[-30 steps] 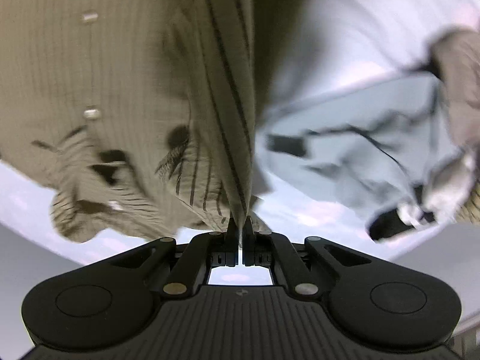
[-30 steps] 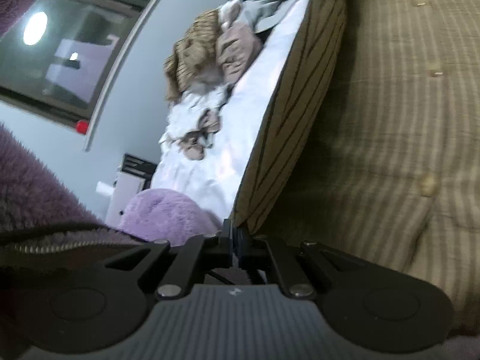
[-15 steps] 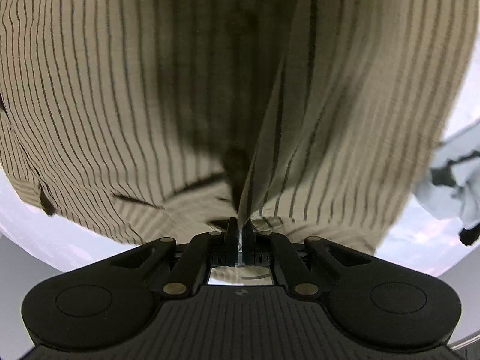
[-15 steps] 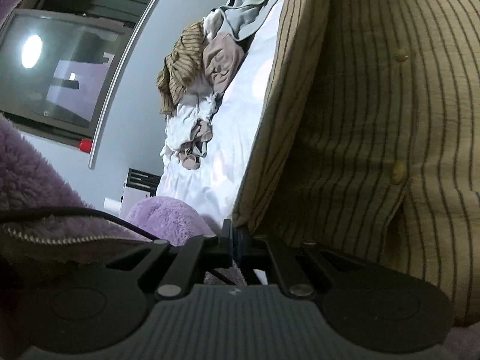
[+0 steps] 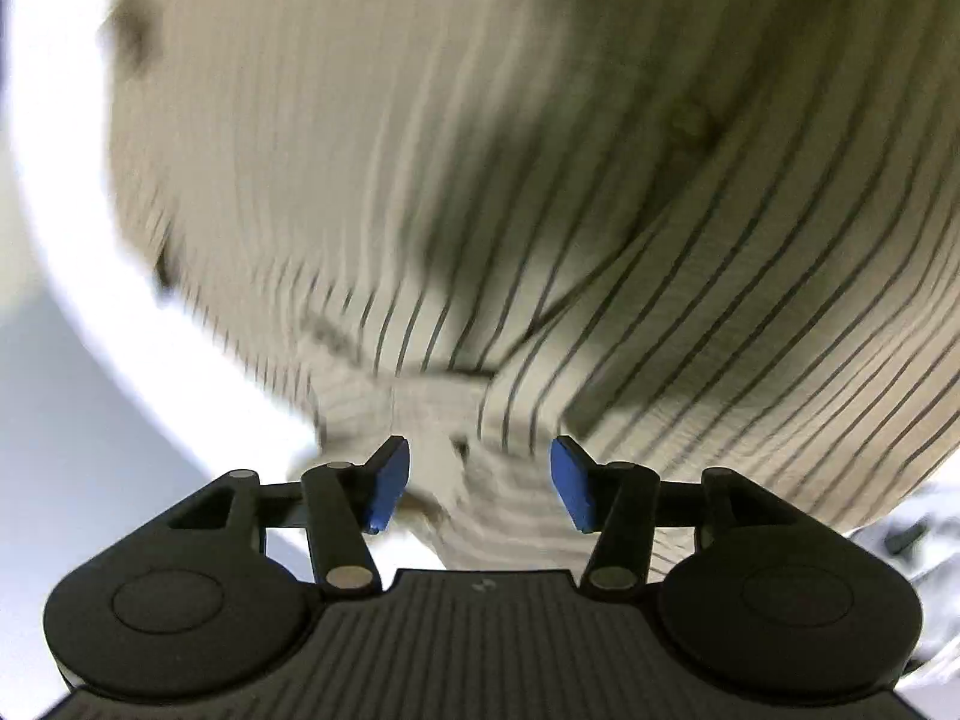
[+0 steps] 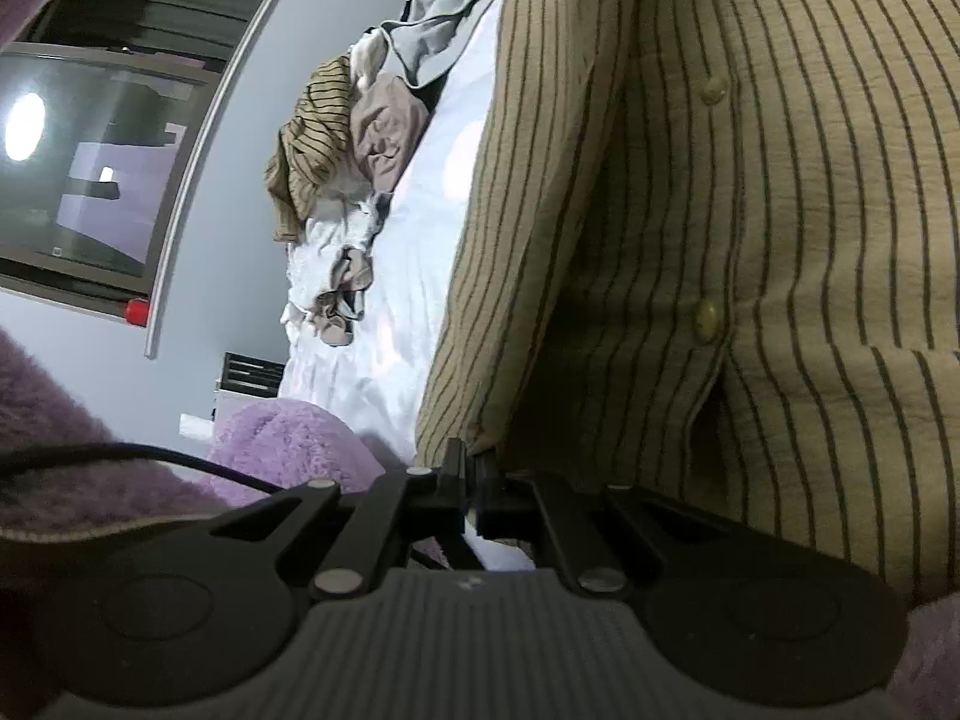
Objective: Fold clothes
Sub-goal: 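Lower the shirt onto the bed and open the left gripper while the right gripper holds the hem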
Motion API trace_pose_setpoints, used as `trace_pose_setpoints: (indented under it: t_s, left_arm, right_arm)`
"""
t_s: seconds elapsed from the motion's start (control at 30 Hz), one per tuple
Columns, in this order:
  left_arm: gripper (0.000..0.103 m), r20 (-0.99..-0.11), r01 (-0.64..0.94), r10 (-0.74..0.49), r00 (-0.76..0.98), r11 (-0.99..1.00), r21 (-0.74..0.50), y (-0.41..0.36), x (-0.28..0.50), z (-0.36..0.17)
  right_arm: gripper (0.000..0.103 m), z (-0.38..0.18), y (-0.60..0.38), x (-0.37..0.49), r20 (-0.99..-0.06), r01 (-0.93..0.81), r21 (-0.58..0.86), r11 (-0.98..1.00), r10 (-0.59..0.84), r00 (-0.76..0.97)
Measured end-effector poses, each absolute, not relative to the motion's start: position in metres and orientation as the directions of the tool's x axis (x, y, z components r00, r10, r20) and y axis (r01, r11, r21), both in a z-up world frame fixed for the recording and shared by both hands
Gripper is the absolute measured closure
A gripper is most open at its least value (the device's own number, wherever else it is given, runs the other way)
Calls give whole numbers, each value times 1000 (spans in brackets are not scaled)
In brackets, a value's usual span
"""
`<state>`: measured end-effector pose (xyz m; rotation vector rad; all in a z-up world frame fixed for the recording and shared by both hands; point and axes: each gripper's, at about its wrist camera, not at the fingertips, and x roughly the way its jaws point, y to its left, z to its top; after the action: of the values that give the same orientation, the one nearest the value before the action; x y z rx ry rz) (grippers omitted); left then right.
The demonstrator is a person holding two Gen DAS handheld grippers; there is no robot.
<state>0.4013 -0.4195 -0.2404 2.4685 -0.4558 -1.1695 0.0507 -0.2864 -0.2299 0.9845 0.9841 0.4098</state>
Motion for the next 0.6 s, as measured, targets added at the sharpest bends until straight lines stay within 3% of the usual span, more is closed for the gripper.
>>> trace_pose_setpoints:
  t_s: [0.13, 0.27, 0.43, 0.6]
  left_arm:
    - [53, -654, 224, -361, 665, -738, 636, -411, 397, -200]
    - [53, -743, 610, -252, 620, -441, 658, -374, 384, -157]
    - [53, -851, 866, -209, 483, -30, 499, -302, 352, -121]
    - [53, -933, 945, -248, 261, 265, 193, -230, 310, -110]
  right_arm:
    - [99, -230, -290, 46, -530, 157, 828, 539, 659, 534]
    - [99, -225, -292, 42, -554, 178, 810, 559, 628, 547]
    - [99, -214, -292, 39, -582, 198, 784, 588, 585, 565]
    - [99, -195, -285, 35, -603, 205, 758, 620, 544, 584]
